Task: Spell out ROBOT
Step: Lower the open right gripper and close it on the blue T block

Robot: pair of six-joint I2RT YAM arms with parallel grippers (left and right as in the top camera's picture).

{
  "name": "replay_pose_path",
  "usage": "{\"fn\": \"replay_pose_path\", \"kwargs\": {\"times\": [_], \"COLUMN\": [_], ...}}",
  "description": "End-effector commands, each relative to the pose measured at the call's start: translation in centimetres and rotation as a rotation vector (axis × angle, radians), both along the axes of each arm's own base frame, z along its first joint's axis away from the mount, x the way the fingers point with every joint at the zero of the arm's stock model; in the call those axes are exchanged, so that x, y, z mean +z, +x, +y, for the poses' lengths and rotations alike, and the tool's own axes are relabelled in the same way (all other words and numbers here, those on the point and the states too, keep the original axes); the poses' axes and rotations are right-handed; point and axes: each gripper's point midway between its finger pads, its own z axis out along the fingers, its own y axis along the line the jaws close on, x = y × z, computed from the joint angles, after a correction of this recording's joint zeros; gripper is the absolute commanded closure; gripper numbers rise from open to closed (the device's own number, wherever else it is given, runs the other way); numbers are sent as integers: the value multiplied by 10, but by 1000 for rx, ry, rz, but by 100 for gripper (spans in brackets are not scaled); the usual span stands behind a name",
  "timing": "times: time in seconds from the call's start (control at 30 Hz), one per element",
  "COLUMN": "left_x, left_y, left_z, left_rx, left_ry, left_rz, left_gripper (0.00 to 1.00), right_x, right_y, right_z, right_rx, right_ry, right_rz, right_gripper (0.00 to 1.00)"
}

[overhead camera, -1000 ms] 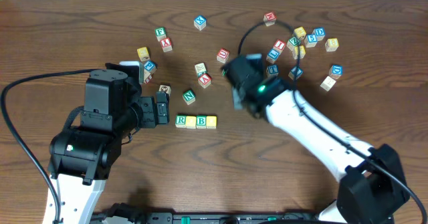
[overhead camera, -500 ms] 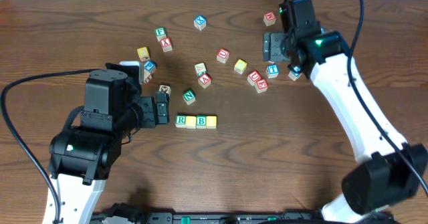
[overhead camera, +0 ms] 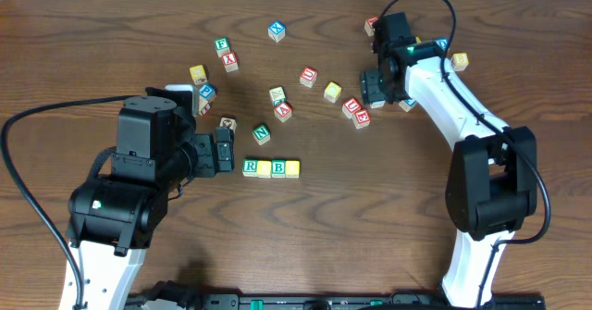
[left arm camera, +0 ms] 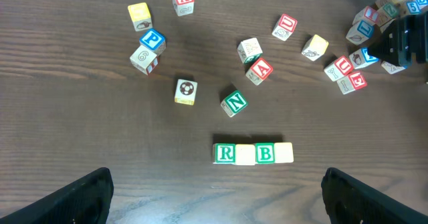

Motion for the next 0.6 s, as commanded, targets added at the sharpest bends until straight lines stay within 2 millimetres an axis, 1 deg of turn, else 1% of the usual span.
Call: {"fn": "replay_pose_path", "kwargs": {"times": [0.0, 0.1, 0.13, 0.17, 0.27, 0.43, 0.57], "left_x": [8, 8, 8, 8, 8, 8, 8], "left_y": [1, 1, 1, 1, 1, 1, 1], "left_z": [0, 0, 0, 0, 0, 0, 0], "left_rx": [-7, -7, -7, -7, -7, -7, -7], "left_ry": [-2, -2, -2, -2, -2, -2, -2], "left_rz": [-20, -20, -20, -20, -20, -20, -20], "left_gripper": [2, 2, 2, 2, 2, 2, 2], "right_x": [0, -3, -4, -7, -16, -32, -40], "right_y": [3, 2, 1, 1, -1, -4, -4], "right_z": [-4, -4, -3, -3, 0, 6, 6], "right_rx": [6, 6, 7, 5, 5, 6, 7], "right_ry": [3, 1, 4, 3, 1, -2, -2], "right_rz": [-4, 4, 9, 15, 31, 61, 72], "right_gripper": [25, 27, 29, 31, 33, 34, 36]}}
